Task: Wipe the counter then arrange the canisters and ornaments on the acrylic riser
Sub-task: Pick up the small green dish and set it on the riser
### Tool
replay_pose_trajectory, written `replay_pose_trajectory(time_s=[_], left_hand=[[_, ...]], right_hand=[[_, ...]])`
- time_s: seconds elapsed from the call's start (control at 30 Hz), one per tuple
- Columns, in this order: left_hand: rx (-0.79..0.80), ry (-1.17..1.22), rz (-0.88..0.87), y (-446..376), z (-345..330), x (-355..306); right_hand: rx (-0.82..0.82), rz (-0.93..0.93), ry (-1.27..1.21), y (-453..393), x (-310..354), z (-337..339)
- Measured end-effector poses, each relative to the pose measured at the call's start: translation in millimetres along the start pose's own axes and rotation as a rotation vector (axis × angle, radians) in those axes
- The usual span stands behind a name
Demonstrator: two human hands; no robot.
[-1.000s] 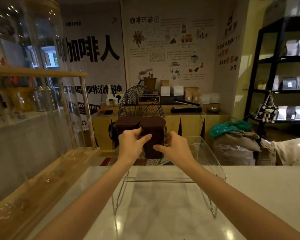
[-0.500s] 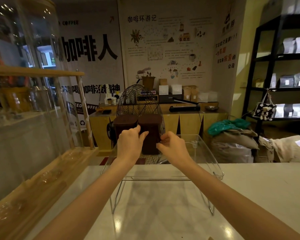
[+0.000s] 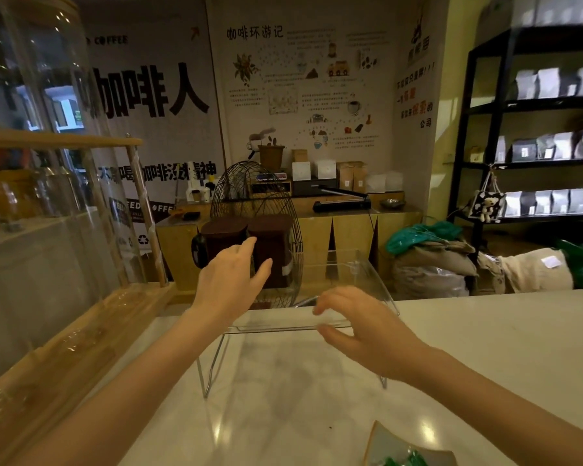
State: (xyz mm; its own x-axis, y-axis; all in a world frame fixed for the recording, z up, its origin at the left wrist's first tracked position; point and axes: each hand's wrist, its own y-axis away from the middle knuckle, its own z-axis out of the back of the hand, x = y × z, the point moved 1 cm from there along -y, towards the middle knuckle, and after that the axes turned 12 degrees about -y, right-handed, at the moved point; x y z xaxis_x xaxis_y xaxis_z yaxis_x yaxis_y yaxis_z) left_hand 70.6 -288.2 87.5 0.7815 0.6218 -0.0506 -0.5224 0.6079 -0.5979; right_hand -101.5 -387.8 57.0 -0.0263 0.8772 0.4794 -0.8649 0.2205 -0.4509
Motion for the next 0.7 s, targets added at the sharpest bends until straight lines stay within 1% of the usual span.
replay_pose_trajectory(time_s=[0.1, 0.2, 0.33, 0.43, 0.53, 0.6, 0.7], left_hand=[[-0.050, -0.029, -0.164, 23.4, 9.2, -8.8], [-0.051, -0.008, -0.340, 50.8, 13.7, -22.8], [0.016, 0.012, -0.574, 92.7, 10.3, -41.4], [0.080, 0.000, -0.698, 126.0, 1.2, -54.0], [0.180, 0.036, -0.762, 155.9, -15.7, -64.0], [0.169, -0.022, -0.796, 173.6, -27.6, -67.6], [0.206, -0.025, -0.764, 190.6, -38.9, -70.6]], right_hand=[[0.022, -0.010, 0.014, 45.0, -4.2, 9.0], [0.058, -0.065, 0.048, 83.5, -10.8, 14.9], [0.135, -0.174, 0.118, 124.6, -21.4, 15.6], [0.156, -0.251, 0.142, 145.8, -29.6, 11.7], [0.162, -0.305, 0.139, 158.7, -35.6, 7.6], [0.159, -0.349, 0.115, 162.8, -38.6, 4.5], [0.126, -0.408, 0.017, 165.6, -41.7, -0.2]])
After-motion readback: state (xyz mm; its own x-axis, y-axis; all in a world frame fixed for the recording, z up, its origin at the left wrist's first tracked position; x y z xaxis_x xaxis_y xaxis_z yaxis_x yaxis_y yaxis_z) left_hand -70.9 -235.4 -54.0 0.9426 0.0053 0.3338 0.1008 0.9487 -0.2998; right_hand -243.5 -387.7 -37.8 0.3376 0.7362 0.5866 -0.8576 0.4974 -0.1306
